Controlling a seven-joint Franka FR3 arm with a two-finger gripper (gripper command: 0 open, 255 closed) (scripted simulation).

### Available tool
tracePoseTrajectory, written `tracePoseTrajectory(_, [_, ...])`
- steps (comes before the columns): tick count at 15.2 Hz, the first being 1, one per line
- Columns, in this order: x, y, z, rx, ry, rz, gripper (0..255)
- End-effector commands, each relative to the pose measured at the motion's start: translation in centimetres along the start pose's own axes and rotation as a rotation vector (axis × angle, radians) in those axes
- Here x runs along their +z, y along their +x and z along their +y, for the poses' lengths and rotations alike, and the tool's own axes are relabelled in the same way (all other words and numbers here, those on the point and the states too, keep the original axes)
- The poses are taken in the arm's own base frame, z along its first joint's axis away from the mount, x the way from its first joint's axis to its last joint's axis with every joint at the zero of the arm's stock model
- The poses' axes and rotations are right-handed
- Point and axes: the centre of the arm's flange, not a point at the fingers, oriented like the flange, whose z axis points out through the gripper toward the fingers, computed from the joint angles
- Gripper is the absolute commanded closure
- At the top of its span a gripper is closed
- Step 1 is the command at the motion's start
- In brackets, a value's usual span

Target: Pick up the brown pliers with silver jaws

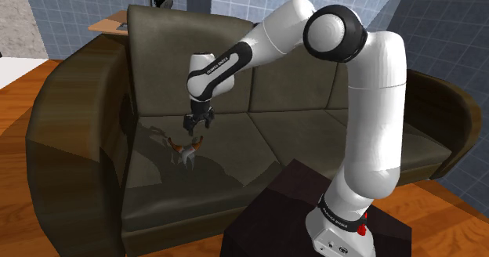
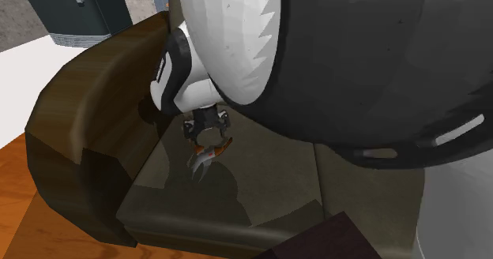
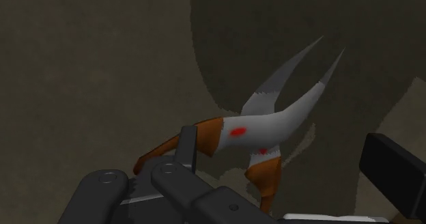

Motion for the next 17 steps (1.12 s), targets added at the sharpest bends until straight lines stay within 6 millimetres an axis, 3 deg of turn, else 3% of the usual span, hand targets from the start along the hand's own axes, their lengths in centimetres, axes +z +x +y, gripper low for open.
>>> tracePoseTrajectory(1, [1.9,1.9,-0.7,-0.004,0.001,0.004,0])
tracePoseTrajectory(10, [9.7,10.0,-2.9,-0.022,0.006,0.018,0])
tracePoseTrajectory(17, [13.4,10.1,-2.8,-0.022,0.006,0.018,0])
